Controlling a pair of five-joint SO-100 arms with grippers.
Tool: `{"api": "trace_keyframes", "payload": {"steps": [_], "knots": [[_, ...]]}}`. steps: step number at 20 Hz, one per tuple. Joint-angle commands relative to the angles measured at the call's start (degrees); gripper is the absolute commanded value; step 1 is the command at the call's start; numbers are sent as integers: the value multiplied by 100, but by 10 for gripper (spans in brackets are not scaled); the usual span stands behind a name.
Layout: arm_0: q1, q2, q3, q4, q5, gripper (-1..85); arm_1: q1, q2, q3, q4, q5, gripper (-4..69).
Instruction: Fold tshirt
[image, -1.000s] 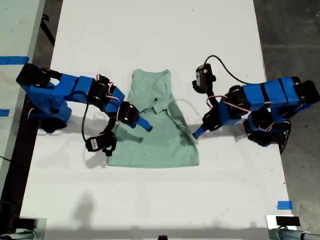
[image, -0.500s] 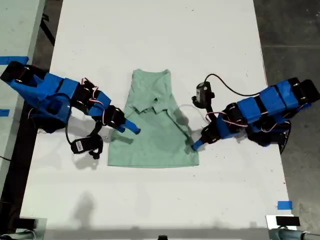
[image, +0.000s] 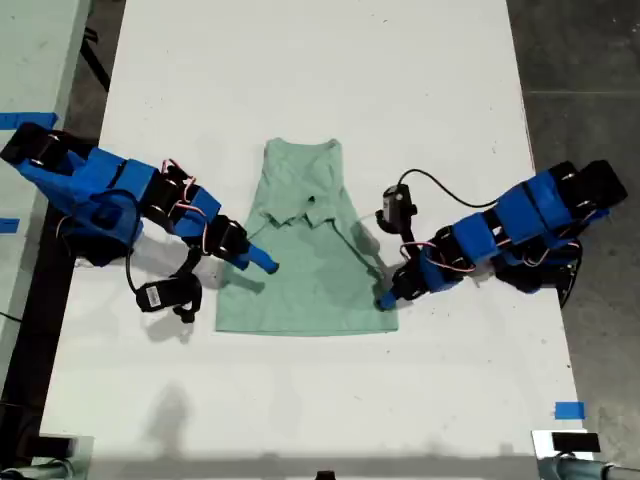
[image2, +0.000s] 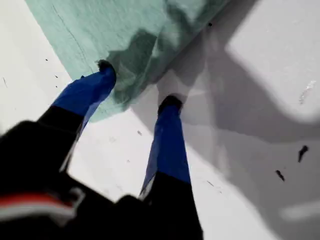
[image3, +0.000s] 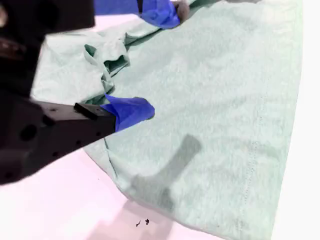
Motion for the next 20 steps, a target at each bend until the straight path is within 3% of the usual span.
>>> {"api": "trace_keyframes", "payload": {"steps": [1, 4, 5, 8, 13, 20], "knots": [[88, 352, -62, -97, -70, 253, -132, -9, 18, -387, 105, 181], [88, 352, -70, -97, -70, 252, -229, -185, 26, -624, 237, 18], [88, 352, -70, -88, -79, 252, -264, -158, 26, -615, 246, -2], [105, 352, -70, -97, -97, 251, -308, 149, -185, 35, 255, -10], [114, 352, -70, -105, -105, 250, -501, 809, -1494, 2039, 378, -10], [132, 360, -70, -132, -114, 251, -272, -1608, -4816, 2962, 132, -10]]}}
